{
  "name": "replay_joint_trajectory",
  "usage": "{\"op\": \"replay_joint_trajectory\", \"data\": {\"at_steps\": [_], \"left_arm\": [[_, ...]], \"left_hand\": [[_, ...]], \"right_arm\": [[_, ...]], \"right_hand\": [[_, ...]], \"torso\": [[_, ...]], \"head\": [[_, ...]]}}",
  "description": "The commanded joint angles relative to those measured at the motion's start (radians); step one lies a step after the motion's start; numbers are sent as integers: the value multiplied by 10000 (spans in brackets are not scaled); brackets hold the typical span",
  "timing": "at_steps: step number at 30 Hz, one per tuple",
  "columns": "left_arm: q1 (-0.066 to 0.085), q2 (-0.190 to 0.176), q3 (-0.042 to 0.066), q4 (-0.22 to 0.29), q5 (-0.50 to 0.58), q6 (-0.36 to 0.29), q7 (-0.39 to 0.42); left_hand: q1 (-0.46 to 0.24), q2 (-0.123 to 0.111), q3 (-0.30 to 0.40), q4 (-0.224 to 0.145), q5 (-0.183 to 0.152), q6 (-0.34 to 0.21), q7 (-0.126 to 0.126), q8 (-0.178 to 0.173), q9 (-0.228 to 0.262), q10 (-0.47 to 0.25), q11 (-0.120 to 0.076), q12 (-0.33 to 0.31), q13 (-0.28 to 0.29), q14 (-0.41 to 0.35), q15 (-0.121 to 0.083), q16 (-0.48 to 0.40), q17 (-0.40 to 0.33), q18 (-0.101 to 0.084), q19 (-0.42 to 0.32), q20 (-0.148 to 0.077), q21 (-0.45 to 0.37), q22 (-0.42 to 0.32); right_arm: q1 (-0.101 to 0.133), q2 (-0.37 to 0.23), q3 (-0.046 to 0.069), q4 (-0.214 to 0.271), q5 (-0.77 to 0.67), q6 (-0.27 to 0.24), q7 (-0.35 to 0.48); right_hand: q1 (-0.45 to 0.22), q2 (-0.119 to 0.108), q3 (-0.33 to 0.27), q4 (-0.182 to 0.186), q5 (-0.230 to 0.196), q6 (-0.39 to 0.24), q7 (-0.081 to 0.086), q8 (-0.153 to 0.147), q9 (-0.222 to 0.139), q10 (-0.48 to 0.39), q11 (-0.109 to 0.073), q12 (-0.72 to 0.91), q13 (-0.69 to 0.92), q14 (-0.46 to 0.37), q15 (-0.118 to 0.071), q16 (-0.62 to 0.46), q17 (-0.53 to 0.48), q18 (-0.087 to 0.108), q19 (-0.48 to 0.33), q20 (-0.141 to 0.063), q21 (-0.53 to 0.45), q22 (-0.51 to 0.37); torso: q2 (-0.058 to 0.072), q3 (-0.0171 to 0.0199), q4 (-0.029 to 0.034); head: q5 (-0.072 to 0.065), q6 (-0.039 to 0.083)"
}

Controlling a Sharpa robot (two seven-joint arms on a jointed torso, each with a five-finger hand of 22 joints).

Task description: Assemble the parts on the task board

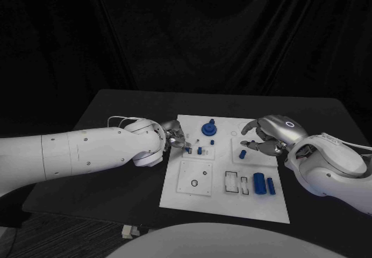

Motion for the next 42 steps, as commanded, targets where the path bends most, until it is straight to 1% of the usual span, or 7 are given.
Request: {"op": "replay_joint_trajectory", "data": {"at_steps": [1, 4, 18, 42], "left_arm": [[-56, 8, -7, 20, -5, 85, 134], [-73, 4, -7, 24, -5, 58, 155], [-101, -5, -7, 39, -5, 25, 188], [-111, -80, -7, 108, -5, 213, 108]], "left_hand": [[37, 62, 839, -811, -28, -43, -102, -30, 11, 603, 35, -35, 1901, 934, 50, -48, 2425, -54, -9, 22, -22, 1579], [37, 62, 839, -811, -28, -43, -102, -30, 11, 603, 35, -35, 1901, 934, 50, -48, 2425, -54, -9, 22, -22, 1579], [36, 62, 835, -808, -35, -44, -102, -28, 15, 606, 36, -28, 1905, 935, 51, -48, 2425, -57, -3, 23, -5, 1583], [37, 60, 821, -799, -53, -44, -106, -20, 33, 606, 35, -31, 1903, 929, 53, -61, 2416, -54, -9, 27, -18, 1580]], "right_arm": [[-25, 11, 4, -3, -40, -129, 14], [-28, 21, 4, -19, -40, -128, 20], [-39, 49, 4, -67, -40, -136, 34], [-41, 12, 4, -77, -40, -116, -4]], "right_hand": [[76, 14, 26, 49, 60, 82, -1, -19, -9, 1042, 60, 36, 2629, 819, 51, -13, 1762, 200, -71, -24, -62, 1725], [81, 16, 26, 53, 61, 90, -1, -23, -20, 1042, 62, 36, 2629, 818, 52, -17, 1759, 200, -71, -23, -69, 1723], [82, 16, 26, 53, 61, 91, -1, -24, -23, 1042, 62, 36, 2629, 818, 52, -17, 1758, 200, -71, -23, -70, 1722], [90, 16, 26, 56, 62, 103, -2, -31, -39, 1042, 66, 36, 2629, 815, 53, -29, 1745, 203, -74, -22, -90, 1716]], "torso": [[-1, 0, -1], [-4, -1, -2], [-2, 0, 0], [-2, 0, 0]], "head": [[7, 0], [31, 0], [56, 0], [41, 0]]}}
